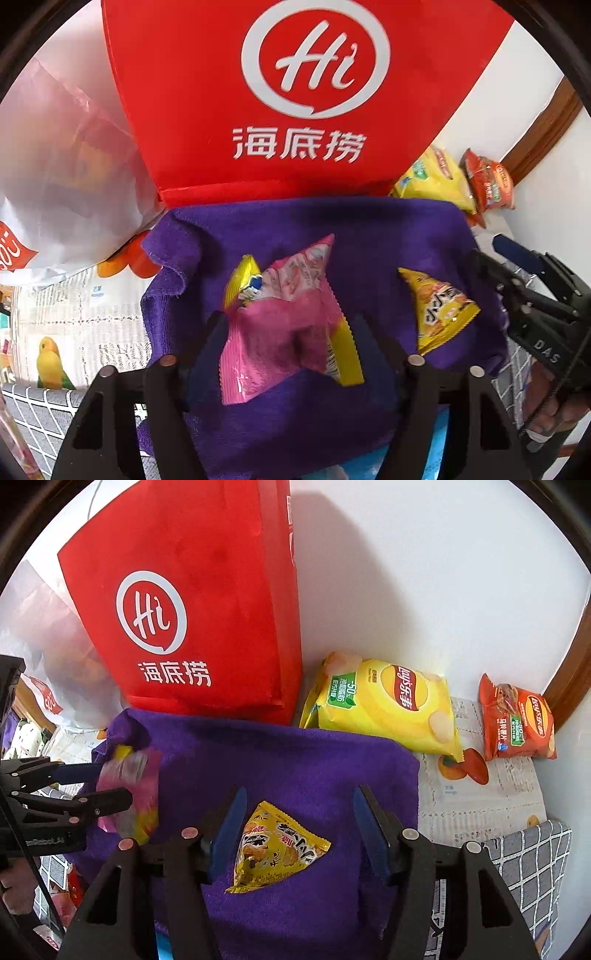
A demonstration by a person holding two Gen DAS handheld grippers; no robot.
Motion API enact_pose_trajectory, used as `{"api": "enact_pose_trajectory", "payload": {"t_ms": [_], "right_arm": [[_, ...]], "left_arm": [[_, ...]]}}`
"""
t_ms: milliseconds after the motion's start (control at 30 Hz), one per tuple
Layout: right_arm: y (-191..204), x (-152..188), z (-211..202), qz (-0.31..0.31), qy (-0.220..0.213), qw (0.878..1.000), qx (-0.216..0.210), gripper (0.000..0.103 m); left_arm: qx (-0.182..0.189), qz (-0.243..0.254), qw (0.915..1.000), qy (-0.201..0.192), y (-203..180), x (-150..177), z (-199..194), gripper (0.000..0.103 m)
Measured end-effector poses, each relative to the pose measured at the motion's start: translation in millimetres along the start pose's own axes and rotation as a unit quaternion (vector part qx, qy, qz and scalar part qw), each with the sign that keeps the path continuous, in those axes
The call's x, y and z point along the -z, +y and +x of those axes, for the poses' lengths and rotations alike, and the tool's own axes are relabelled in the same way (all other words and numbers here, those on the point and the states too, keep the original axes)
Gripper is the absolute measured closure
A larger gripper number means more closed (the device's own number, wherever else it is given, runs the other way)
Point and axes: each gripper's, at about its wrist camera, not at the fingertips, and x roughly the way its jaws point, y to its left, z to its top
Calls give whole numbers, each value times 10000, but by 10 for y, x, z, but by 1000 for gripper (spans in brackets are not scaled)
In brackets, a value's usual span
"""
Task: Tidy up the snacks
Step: 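Open the right tool to drop the yellow bag while the left tool releases the pink bag, then withdraw both open tools from the towel back toward the snack pile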
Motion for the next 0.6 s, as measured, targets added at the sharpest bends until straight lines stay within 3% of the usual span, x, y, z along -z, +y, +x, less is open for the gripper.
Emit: {"api": "enact_pose_trajectory", "payload": {"t_ms": [233, 467, 600], "right_arm": [[-27, -39, -87, 147, -41, 9999, -62, 43], [-40, -81, -327, 377, -408, 9984, 131, 26], [5, -56, -497, 424, -622, 9959, 502, 23]], "left_arm": [[6, 36, 9996, -269, -21, -9, -189, 27], [-8, 89, 9987, -493, -27, 11, -411, 27], [-111, 142, 9971, -736, -60, 26, -574, 27]]}}
